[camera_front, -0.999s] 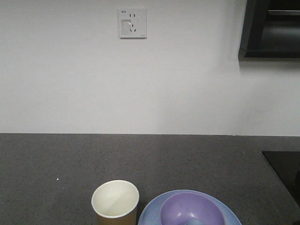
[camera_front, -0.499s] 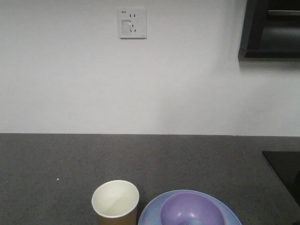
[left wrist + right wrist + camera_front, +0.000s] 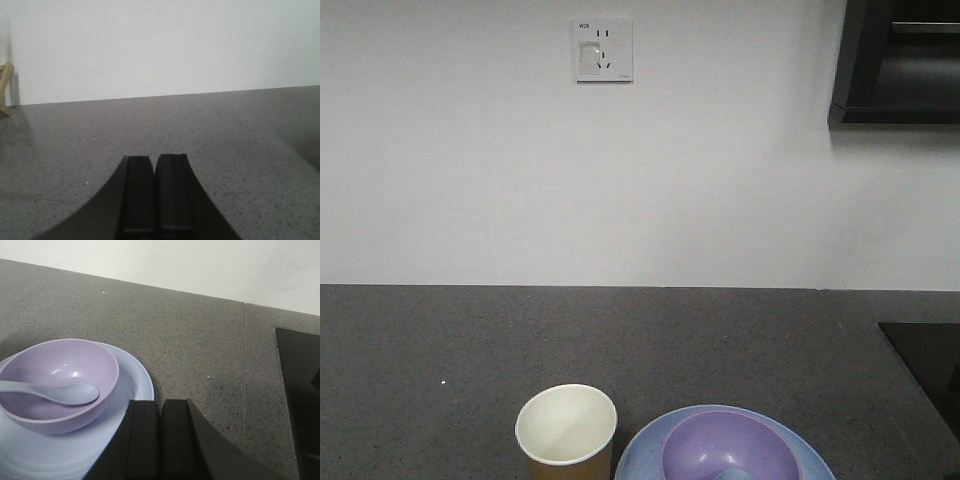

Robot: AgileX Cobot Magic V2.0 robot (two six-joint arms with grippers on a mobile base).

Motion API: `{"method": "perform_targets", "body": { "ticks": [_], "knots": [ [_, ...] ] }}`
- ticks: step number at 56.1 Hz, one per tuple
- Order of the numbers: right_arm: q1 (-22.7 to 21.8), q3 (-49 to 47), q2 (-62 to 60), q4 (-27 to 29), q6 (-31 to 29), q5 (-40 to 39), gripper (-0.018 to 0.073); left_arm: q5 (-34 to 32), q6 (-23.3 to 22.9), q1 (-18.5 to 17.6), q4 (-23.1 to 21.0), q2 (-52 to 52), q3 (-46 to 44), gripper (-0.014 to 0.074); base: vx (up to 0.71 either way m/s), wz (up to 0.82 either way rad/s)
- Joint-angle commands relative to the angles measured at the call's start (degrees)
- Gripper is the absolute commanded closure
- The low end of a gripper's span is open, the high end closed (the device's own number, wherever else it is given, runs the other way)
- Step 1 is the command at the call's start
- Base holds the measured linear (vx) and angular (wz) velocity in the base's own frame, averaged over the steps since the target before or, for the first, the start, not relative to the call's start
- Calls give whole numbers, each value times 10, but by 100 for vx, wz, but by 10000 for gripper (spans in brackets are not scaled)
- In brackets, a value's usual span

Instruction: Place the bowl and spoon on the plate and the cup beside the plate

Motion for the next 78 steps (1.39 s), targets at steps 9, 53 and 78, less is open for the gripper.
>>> {"method": "perform_targets", "body": {
  "ticks": [9, 53, 78],
  "knots": [
    [-1, -17, 11, -19, 49, -50, 565, -44, 0, 0, -5, -9, -14, 599, 0, 0],
    [0, 262, -350, -151, 240, -101, 565, -44, 0, 0, -5, -10, -14, 599, 0, 0],
    [0, 262, -350, -151, 240, -99, 565, -44, 0, 0, -5, -9, -14, 599, 0, 0]
  ]
}}
